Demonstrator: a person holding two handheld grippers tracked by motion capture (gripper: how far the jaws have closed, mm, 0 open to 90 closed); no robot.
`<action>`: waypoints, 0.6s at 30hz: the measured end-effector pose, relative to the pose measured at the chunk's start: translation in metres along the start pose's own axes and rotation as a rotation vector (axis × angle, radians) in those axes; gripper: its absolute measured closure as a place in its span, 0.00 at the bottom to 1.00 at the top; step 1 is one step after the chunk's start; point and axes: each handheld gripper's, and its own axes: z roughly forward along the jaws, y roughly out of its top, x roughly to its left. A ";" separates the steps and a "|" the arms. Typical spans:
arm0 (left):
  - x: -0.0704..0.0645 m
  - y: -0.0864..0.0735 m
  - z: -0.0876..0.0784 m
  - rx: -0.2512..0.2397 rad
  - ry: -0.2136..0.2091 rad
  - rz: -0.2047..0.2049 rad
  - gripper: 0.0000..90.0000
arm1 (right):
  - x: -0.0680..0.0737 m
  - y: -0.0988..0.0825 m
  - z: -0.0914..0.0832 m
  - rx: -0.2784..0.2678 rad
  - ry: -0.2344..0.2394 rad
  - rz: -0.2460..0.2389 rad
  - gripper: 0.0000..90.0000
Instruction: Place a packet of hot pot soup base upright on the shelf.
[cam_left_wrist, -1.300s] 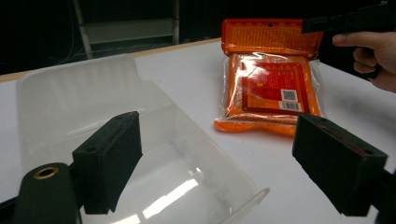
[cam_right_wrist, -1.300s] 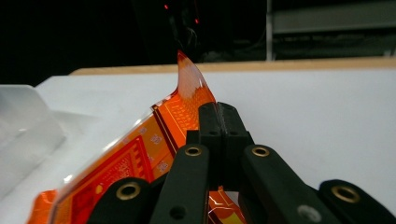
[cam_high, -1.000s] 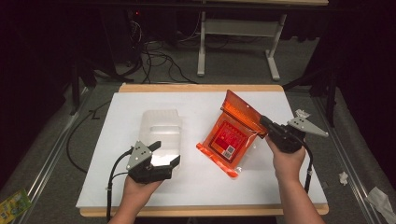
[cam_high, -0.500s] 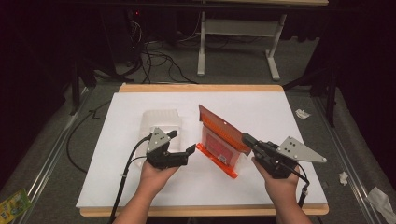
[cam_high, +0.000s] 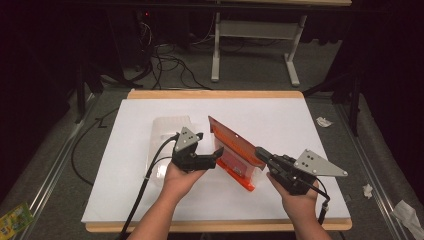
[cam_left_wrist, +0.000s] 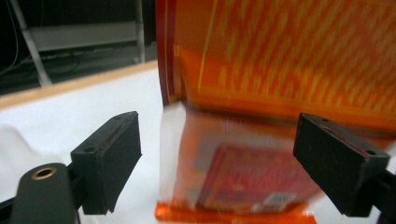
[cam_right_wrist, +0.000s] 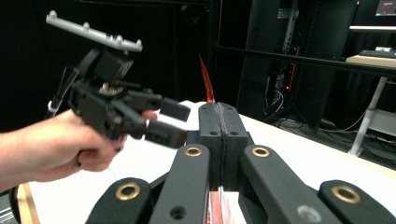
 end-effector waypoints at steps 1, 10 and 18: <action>0.000 0.005 0.002 -0.010 -0.010 0.005 0.17 | -0.001 0.000 0.000 -0.001 0.001 0.001 1.00; 0.012 0.024 0.019 -0.011 -0.162 -0.054 0.18 | -0.006 -0.003 -0.002 -0.005 0.024 0.023 1.00; 0.012 0.024 0.018 -0.013 -0.150 -0.036 0.21 | -0.009 -0.004 -0.002 -0.011 0.032 0.042 1.00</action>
